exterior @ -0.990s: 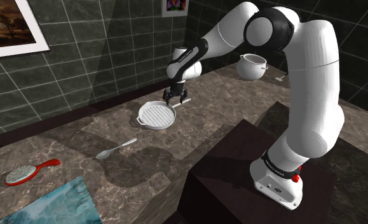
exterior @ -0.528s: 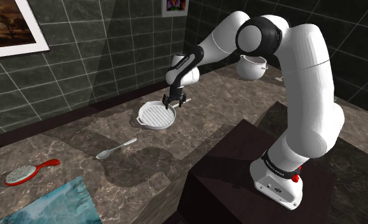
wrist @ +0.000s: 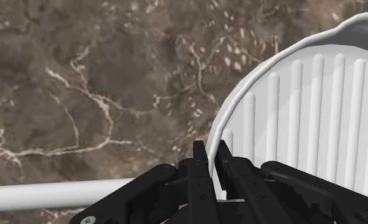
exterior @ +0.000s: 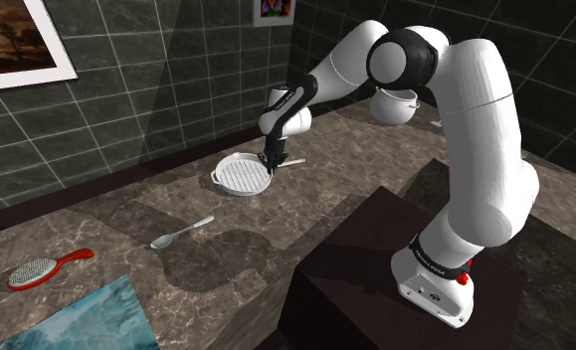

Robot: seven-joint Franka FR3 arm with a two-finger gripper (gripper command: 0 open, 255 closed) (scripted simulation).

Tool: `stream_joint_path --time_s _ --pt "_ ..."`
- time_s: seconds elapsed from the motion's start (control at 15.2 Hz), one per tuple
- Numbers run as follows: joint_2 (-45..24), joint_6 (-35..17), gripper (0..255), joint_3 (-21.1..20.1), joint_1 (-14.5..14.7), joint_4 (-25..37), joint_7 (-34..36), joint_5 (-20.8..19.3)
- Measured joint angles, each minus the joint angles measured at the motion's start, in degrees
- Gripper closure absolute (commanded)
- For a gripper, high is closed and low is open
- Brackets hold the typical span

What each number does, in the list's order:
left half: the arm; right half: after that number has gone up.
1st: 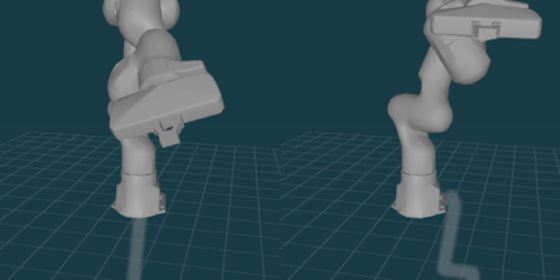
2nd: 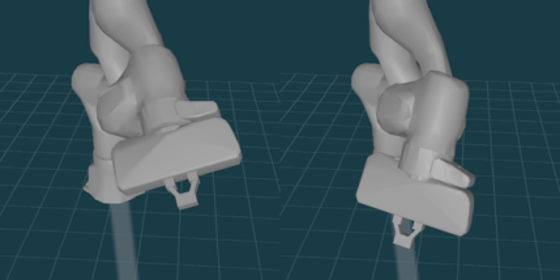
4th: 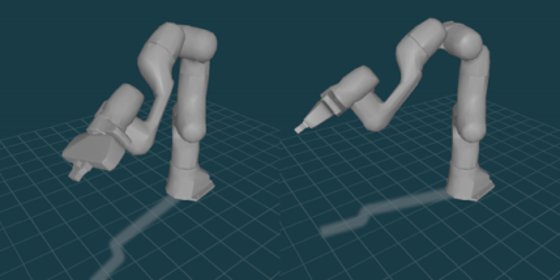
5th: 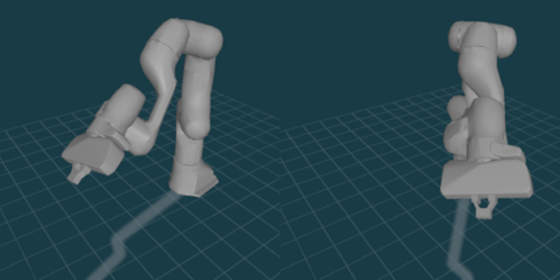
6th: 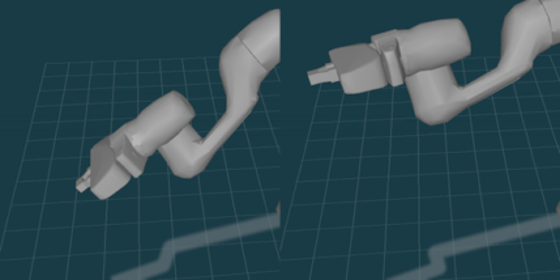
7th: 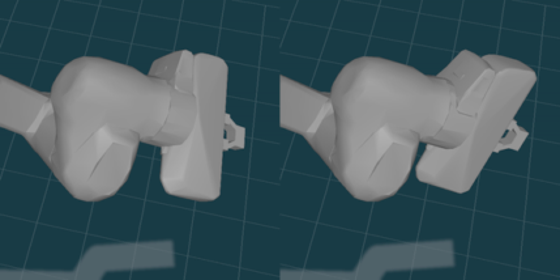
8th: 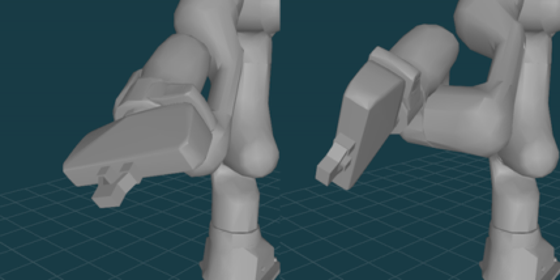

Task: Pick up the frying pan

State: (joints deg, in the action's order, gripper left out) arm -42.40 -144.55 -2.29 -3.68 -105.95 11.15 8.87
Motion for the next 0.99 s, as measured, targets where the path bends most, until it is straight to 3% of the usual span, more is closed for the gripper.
stream_joint_path --time_s 0.99 --pt "6.6 4.6 255 0.2 0.2 -2.0 0.9 -0.3"
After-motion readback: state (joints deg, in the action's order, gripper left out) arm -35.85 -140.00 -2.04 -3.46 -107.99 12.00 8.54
